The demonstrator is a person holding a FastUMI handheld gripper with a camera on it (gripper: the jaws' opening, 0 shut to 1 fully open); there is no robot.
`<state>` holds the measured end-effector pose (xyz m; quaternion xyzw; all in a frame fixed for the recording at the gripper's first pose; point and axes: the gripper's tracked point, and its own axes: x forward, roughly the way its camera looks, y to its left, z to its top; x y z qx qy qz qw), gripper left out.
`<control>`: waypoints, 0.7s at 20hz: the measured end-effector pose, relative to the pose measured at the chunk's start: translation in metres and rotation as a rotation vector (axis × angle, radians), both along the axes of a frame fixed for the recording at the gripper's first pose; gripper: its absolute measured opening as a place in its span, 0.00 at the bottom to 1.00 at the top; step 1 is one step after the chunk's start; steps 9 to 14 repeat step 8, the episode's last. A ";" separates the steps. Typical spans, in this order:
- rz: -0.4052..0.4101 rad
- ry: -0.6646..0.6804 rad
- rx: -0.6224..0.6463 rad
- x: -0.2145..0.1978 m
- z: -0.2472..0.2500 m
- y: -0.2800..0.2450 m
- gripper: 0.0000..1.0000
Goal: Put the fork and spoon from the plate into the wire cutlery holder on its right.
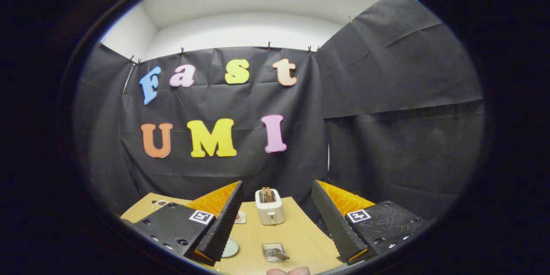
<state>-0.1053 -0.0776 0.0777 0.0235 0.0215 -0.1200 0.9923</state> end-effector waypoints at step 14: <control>0.012 0.000 0.006 0.010 -0.001 0.010 0.96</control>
